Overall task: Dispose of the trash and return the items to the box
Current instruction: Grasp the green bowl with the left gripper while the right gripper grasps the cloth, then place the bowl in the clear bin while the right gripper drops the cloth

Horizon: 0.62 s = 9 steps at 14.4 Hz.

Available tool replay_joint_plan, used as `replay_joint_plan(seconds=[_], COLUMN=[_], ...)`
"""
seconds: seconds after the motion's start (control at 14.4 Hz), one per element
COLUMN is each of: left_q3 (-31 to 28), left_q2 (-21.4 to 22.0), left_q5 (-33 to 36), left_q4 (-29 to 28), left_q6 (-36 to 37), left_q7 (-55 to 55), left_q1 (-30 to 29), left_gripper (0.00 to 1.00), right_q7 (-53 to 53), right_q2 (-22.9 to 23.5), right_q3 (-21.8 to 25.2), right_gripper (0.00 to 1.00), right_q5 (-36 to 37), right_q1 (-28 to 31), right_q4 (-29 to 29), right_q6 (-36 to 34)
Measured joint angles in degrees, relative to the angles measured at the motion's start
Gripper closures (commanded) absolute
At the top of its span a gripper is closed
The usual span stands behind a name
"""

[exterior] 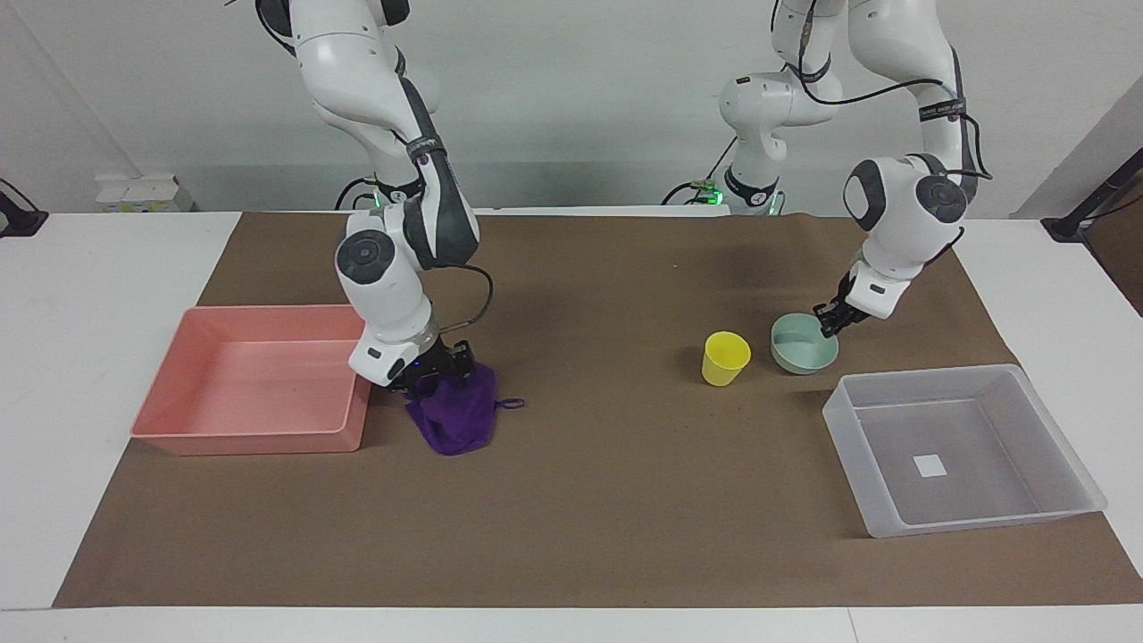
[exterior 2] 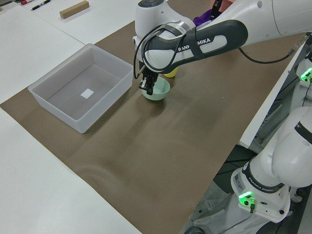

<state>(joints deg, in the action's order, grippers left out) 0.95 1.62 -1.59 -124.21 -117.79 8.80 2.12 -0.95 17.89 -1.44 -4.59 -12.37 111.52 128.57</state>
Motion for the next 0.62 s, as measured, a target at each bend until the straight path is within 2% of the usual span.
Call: replay_joint_plan(seconds=[0.14,0.28,0.35,0.48,0.62], left_q3=[-0.1,-0.4,-0.5,-0.7,-0.9], left_q2=[0.2,0.2,0.0,-1.6,-7.0], left_q5=[-0.2,-1.5,-2.6,-4.0,-4.4], left_q4=[7.4,14.1,16.2,18.0,20.3], left_q6=[8.1,13.1,13.1,8.4,2.0], left_q7=[0.1,0.4,0.4,0.4,0.4], left_q1=[-0.1,-0.8,-1.9,-4.2,-6.6], left_gripper=[1.0,1.0,1.0,1.0,1.0], right_q7=[0.1,0.1,0.1,0.1,0.1], right_q2=[0.0,-0.4,-0.9,-3.3,-6.8], right_q3=[0.0,0.0,0.0,0.1,0.3], right_gripper=[1.0,1.0,1.0,1.0,1.0], right_q5=[0.0,0.0,0.0,0.0,0.0], right_q1=[0.0,0.0,0.0,0.0,0.1], right_q4=[0.0,-0.2,-0.6,-1.4,-1.8], right_q6=[-0.2,-1.4,-2.7,-6.1,-9.8])
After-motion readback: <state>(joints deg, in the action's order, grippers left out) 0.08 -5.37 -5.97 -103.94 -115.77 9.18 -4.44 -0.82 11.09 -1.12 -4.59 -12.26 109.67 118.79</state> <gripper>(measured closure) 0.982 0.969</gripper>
